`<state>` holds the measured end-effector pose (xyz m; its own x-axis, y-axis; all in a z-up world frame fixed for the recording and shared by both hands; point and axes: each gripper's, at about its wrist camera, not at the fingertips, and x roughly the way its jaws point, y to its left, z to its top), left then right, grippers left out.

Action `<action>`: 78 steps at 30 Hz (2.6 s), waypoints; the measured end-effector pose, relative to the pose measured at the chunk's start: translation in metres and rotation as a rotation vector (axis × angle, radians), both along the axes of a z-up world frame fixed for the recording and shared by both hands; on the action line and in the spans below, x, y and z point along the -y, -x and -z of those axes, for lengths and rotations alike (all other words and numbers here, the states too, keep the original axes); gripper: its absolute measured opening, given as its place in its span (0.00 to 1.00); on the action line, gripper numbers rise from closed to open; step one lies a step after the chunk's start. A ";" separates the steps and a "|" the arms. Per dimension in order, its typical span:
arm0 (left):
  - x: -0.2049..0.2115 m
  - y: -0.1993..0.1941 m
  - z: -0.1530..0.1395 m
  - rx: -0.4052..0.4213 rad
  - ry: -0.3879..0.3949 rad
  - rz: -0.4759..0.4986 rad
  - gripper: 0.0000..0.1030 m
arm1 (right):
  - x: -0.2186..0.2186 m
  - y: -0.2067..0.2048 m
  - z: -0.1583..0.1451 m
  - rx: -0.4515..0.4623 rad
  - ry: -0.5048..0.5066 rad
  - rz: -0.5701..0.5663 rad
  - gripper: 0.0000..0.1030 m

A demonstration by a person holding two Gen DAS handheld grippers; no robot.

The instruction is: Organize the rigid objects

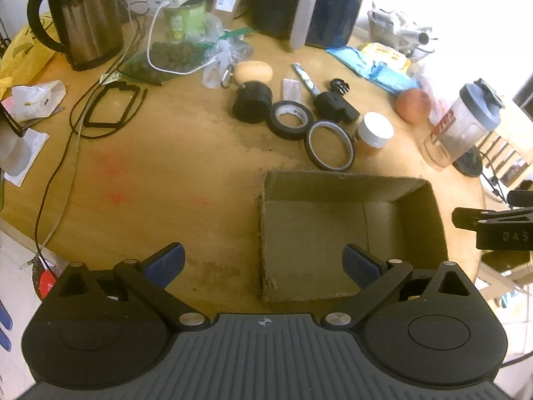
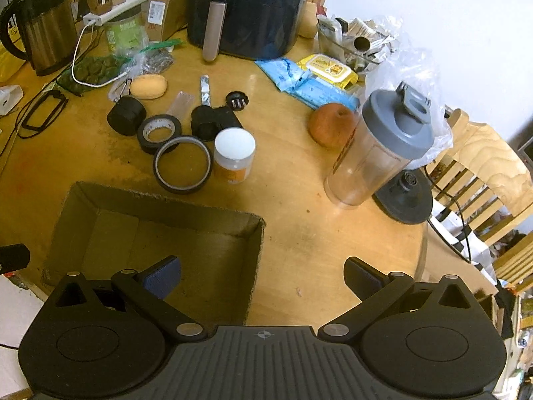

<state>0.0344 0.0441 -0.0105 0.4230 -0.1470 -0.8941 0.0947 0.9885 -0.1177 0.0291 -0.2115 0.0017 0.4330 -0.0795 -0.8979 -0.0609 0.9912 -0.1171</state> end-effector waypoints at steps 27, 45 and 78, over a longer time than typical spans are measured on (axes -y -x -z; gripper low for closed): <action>0.022 0.004 0.010 -0.021 0.050 -0.038 1.00 | 0.048 -0.035 0.021 0.049 -0.327 -0.144 1.00; 0.017 0.005 0.004 0.017 -0.005 -0.098 1.00 | 0.041 -0.089 0.048 0.161 -0.316 -0.282 0.99; -0.013 -0.001 0.000 0.075 0.062 -0.163 1.00 | 0.007 -0.156 0.107 0.141 -0.194 -0.218 0.55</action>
<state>0.0355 0.0573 -0.0108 0.5107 -0.1251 -0.8506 -0.0555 0.9825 -0.1777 0.1855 -0.2184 -0.1051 0.5421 0.1957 -0.8172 -0.2709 0.9613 0.0505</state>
